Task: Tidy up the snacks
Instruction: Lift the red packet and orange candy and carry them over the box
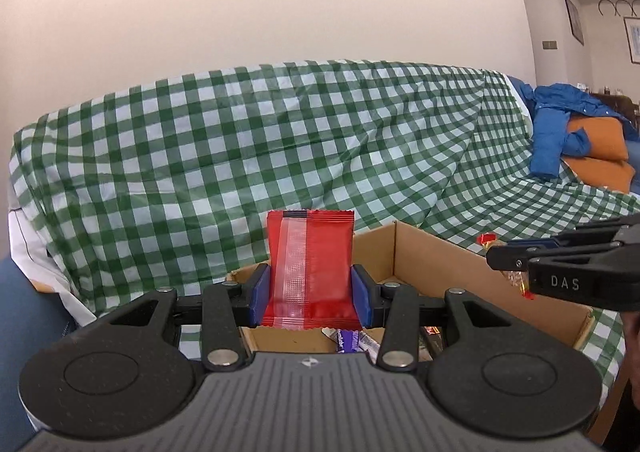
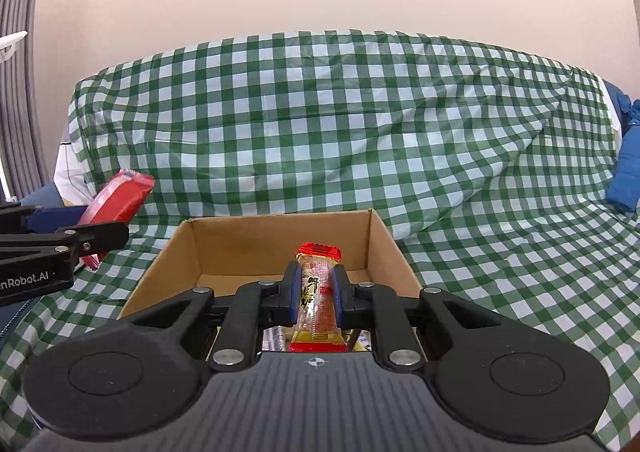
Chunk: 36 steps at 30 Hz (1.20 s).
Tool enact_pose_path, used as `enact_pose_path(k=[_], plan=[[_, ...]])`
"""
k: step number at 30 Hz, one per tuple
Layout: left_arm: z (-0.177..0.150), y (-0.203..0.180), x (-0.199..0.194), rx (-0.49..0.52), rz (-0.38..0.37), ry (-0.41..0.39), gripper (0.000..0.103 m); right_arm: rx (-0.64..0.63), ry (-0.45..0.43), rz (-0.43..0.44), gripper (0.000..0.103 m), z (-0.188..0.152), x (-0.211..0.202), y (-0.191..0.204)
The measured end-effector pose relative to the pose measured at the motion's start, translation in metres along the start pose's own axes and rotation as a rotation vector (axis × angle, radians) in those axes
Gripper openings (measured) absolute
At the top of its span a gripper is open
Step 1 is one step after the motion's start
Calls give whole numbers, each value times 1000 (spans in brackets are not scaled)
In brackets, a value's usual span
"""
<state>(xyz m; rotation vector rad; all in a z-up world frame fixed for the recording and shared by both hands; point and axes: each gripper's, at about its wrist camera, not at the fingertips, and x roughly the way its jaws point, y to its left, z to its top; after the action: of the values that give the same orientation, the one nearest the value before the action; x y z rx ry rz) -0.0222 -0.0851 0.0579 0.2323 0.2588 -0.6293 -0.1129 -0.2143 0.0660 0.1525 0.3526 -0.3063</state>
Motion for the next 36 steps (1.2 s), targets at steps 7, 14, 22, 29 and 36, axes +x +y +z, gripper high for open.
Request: enact_pose_path(k=[7, 14, 22, 29, 36], plan=[[1, 6, 17, -63, -15, 42, 47, 14, 14, -20, 17, -1, 13, -1], [4, 9, 27, -95, -15, 69, 47, -11, 19, -9, 17, -4, 20, 7], [3, 3, 31, -84, -32, 76, 47, -22, 18, -4, 17, -5, 25, 10], [4, -4, 28, -70, -72, 52, 47, -45, 1, 4, 17, -5, 26, 13], [5, -5, 23, -77, -139, 22, 53, -43, -13, 15, 17, -5, 26, 11]])
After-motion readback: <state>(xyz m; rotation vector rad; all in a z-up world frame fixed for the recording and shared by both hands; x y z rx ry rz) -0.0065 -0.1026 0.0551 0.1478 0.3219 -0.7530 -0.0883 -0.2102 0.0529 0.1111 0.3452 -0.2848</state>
